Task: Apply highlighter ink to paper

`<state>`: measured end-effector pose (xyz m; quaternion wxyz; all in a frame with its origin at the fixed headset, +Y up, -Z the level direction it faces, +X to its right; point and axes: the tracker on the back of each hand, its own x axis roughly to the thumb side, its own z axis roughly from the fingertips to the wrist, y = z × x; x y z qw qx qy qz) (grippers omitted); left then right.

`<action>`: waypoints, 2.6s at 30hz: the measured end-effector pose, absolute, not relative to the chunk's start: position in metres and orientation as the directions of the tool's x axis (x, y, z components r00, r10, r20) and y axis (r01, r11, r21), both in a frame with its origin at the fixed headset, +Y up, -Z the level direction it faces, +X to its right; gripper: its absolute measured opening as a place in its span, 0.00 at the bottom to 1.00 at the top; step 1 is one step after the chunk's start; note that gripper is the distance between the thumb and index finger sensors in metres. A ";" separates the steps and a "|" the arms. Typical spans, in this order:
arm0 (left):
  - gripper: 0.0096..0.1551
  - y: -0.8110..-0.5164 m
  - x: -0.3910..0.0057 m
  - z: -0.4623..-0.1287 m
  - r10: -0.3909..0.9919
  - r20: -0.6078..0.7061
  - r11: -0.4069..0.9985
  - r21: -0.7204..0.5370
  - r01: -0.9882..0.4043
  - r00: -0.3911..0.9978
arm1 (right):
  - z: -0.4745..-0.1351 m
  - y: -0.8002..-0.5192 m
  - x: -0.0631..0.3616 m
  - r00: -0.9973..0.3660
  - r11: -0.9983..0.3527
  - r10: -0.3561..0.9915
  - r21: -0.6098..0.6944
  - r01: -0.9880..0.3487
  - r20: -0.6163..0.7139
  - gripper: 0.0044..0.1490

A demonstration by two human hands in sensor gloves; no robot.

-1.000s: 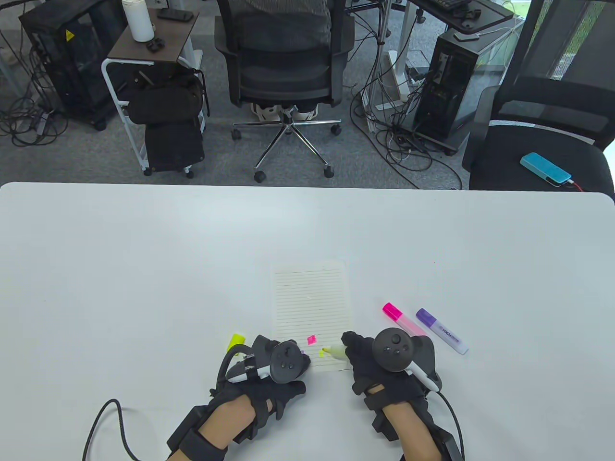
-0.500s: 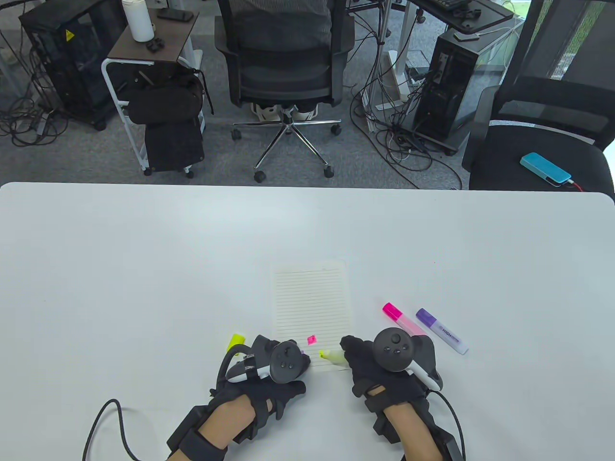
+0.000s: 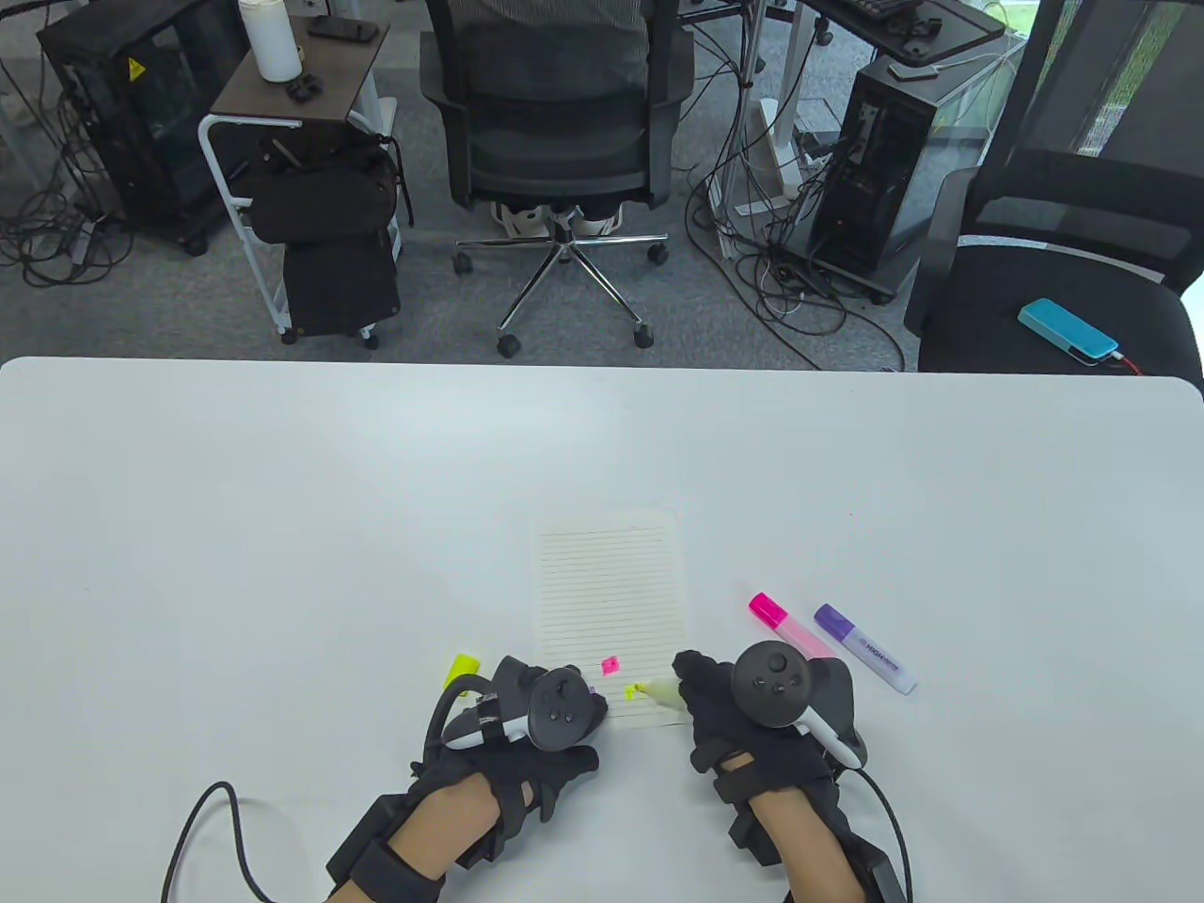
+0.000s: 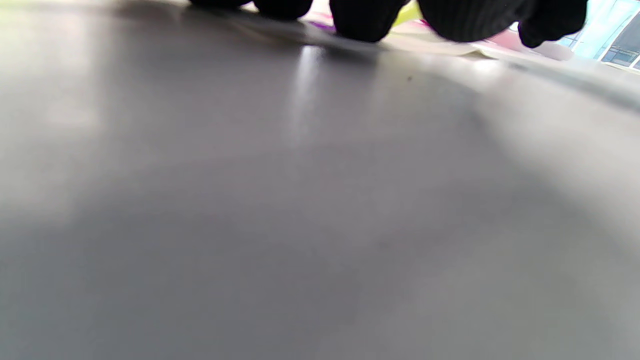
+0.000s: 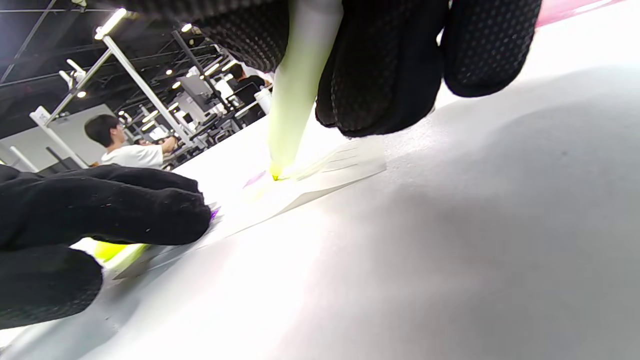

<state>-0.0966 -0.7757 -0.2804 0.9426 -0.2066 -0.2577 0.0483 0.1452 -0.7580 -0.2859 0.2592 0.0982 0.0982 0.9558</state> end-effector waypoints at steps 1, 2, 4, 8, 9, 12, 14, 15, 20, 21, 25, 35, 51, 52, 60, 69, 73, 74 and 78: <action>0.38 -0.776 -0.097 -0.280 0.198 0.466 0.910 -0.414 0.015 0.863 | -0.286 -0.759 0.146 -0.842 -0.840 0.522 0.250 -0.481 0.133 0.26; 0.38 -0.776 -0.097 -0.280 0.198 0.466 0.910 -0.414 0.015 0.863 | -0.286 -0.759 0.146 -0.839 -0.836 0.528 0.256 -0.486 0.131 0.26; 0.38 -0.776 -0.097 -0.280 0.198 0.466 0.910 -0.414 0.015 0.863 | -0.286 -0.758 0.147 -0.829 -0.819 0.543 0.302 -0.488 0.133 0.26; 0.38 -0.776 -0.097 -0.280 0.198 0.466 0.910 -0.414 0.015 0.863 | -0.285 -0.757 0.145 -0.838 -0.834 0.527 0.278 -0.478 0.141 0.25; 0.38 -0.776 -0.097 -0.280 0.198 0.466 0.910 -0.414 0.015 0.863 | -0.285 -0.757 0.145 -0.842 -0.840 0.522 0.252 -0.480 0.136 0.26; 0.38 -0.776 -0.097 -0.280 0.198 0.466 0.910 -0.414 0.015 0.863 | -0.286 -0.756 0.146 -0.847 -0.844 0.515 0.248 -0.475 0.131 0.26; 0.38 -0.776 -0.097 -0.280 0.198 0.466 0.910 -0.414 0.015 0.863 | -0.285 -0.756 0.146 -0.838 -0.833 0.528 0.275 -0.481 0.135 0.26; 0.38 -0.776 -0.097 -0.280 0.198 0.466 0.910 -0.414 0.015 0.863 | -0.285 -0.755 0.146 -0.835 -0.825 0.534 0.300 -0.480 0.132 0.25; 0.38 -0.776 -0.097 -0.280 0.201 0.465 0.909 -0.416 0.012 0.862 | -0.285 -0.755 0.145 -0.844 -0.840 0.520 0.256 -0.478 0.133 0.26; 0.38 -0.776 -0.097 -0.280 0.201 0.465 0.909 -0.416 0.012 0.862 | -0.285 -0.755 0.145 -0.847 -0.845 0.515 0.244 -0.476 0.132 0.26; 0.38 -0.776 -0.097 -0.280 0.201 0.465 0.909 -0.416 0.012 0.862 | -0.285 -0.755 0.147 -0.843 -0.836 0.523 0.267 -0.479 0.126 0.26; 0.38 -0.776 -0.097 -0.280 0.201 0.465 0.909 -0.416 0.012 0.862 | -0.285 -0.754 0.147 -0.846 -0.840 0.520 0.248 -0.482 0.117 0.26; 0.38 -0.776 -0.097 -0.280 0.201 0.465 0.909 -0.416 0.012 0.862 | -0.283 -0.752 0.148 -0.838 -0.821 0.535 0.301 -0.485 0.110 0.25; 0.38 -0.776 -0.097 -0.280 0.201 0.465 0.909 -0.416 0.012 0.862 | -0.283 -0.751 0.147 -0.840 -0.827 0.530 0.292 -0.481 0.115 0.25; 0.38 -0.776 -0.097 -0.280 0.201 0.465 0.909 -0.416 0.012 0.862 | -0.283 -0.751 0.149 -0.844 -0.831 0.527 0.269 -0.488 0.099 0.25; 0.38 -0.776 -0.097 -0.280 0.201 0.465 0.909 -0.416 0.012 0.862 | -0.283 -0.751 0.150 -0.843 -0.832 0.530 0.252 -0.494 0.095 0.25; 0.38 -0.776 -0.097 -0.280 0.201 0.465 0.909 -0.416 0.012 0.862 | -0.282 -0.749 0.151 -0.843 -0.827 0.530 0.275 -0.490 0.092 0.25; 0.38 -0.776 -0.097 -0.280 0.201 0.465 0.909 -0.416 0.012 0.862 | -0.282 -0.749 0.150 -0.844 -0.830 0.528 0.269 -0.489 0.094 0.25; 0.38 -0.776 -0.097 -0.280 0.201 0.465 0.909 -0.416 0.012 0.862 | -0.283 -0.751 0.149 -0.844 -0.833 0.527 0.257 -0.490 0.097 0.25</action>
